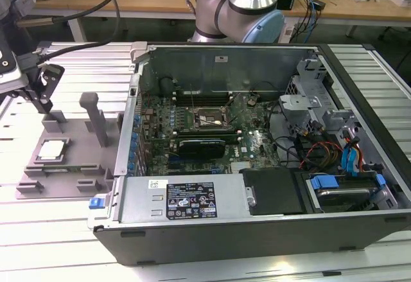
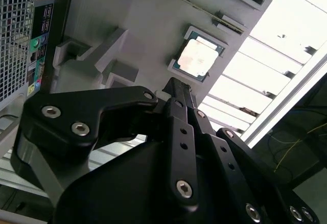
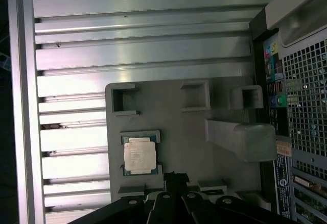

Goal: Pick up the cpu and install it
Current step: 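Pick up the cpu and move it towards the insertion slot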

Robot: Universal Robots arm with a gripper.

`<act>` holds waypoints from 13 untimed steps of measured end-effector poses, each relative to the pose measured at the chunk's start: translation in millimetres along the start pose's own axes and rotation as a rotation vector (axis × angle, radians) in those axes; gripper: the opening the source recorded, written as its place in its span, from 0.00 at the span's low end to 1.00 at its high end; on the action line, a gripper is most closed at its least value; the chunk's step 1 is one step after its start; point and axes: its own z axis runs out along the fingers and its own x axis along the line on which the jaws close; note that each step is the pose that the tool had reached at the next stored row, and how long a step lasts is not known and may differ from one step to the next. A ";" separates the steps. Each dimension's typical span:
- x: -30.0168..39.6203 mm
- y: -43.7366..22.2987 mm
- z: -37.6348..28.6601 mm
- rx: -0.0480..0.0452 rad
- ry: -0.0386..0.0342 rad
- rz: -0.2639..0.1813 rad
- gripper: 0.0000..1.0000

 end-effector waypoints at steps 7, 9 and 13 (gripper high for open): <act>2.9 -0.2 1.1 -0.0001 -0.0001 0.000 0.11; 4.3 -0.3 1.9 0.0000 -0.0001 0.000 0.11; 5.9 -0.5 3.3 0.0000 0.0001 0.000 0.11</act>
